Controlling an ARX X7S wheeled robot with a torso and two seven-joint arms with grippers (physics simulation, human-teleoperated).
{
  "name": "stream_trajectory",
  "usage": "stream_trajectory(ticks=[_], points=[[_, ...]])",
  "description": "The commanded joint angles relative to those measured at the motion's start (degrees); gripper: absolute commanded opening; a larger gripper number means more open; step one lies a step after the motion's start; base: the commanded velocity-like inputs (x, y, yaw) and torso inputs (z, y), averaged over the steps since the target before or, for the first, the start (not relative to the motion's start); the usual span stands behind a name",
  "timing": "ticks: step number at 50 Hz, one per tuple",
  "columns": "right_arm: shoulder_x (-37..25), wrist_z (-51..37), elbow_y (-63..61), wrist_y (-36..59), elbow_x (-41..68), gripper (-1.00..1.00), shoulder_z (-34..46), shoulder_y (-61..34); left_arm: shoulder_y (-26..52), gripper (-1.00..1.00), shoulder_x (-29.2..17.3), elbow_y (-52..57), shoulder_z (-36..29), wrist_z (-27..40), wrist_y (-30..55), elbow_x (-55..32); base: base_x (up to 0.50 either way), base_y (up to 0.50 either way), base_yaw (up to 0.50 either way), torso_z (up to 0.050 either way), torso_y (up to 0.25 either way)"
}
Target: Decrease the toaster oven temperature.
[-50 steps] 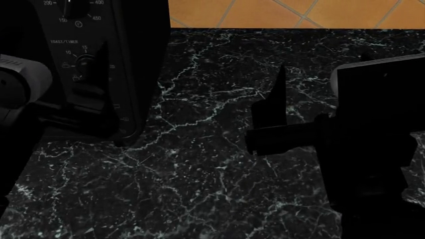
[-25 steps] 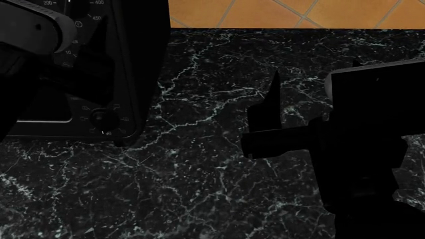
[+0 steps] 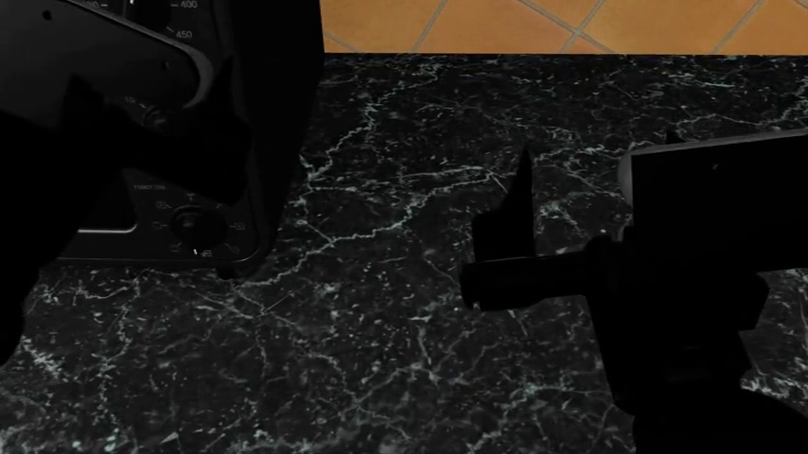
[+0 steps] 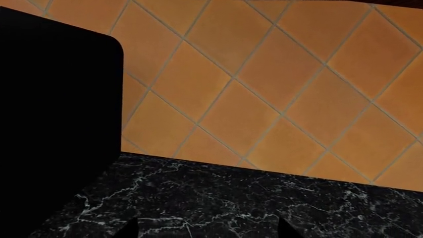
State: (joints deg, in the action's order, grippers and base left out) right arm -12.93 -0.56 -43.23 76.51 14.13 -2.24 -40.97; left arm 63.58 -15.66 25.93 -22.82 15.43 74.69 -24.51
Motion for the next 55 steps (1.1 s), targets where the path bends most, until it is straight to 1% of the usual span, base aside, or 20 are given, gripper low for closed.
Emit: stream_trajectory(ticks=[1,9,29,30,31,38,47,55], points=[[0.06,-0.03,0.4,-0.9,0.39,1.0,-0.39,1.0,0.1,1.0,1.18,-3.9,0.33,0.88,-0.32,0.25,0.0,0.0,0.0,0.0,0.0],[0.12,-0.15,1.02,-1.63,0.56,1.0,-0.4,1.48,0.58,1.0,1.62,-7.44,0.47,0.9,-2.27,0.83,0.0,0.0,0.0,0.0,0.0],[0.2,-0.36,1.74,-2.58,1.24,1.0,-0.87,2.17,1.02,1.0,1.03,-10.34,-1.2,0.54,-5.73,1.81,0.01,0.0,0.0,0.0,0.0],[0.17,-0.36,1.67,-2.57,1.29,1.0,-0.91,2.21,0.91,1.0,1.55,-11.1,-0.28,0.81,-6.18,1.71,0.01,0.0,-0.01,0.0,0.0],[0.18,-0.4,1.67,-2.53,1.32,1.0,-0.99,2.22,1.09,-1.0,1.7,-11.23,-0.07,0.95,-5.76,1.6,0.01,0.0,-0.01,0.0,0.0],[0.14,-0.63,1.94,-2.67,1.45,1.0,-1.23,2.37,0.9,-1.0,1.43,-9.98,-0.28,1.37,-6.39,1.76,0.01,0.0,-0.01,0.0,0.0],[-0.06,-0.69,2.71,-3.31,1.61,1.0,-1.26,2.44,0.99,-1.0,2.47,-10.19,1.02,1.76,-6.43,0.99,0.01,0.0,-0.01,0.002,0.0],[-0.12,-0.86,2.69,-3.21,1.88,1.0,-1.26,2.47,0.74,-1.0,5.37,-10.63,7.22,4.04,-4.72,-1.0,0.01,0.0,-0.01,0.001,0.0]])
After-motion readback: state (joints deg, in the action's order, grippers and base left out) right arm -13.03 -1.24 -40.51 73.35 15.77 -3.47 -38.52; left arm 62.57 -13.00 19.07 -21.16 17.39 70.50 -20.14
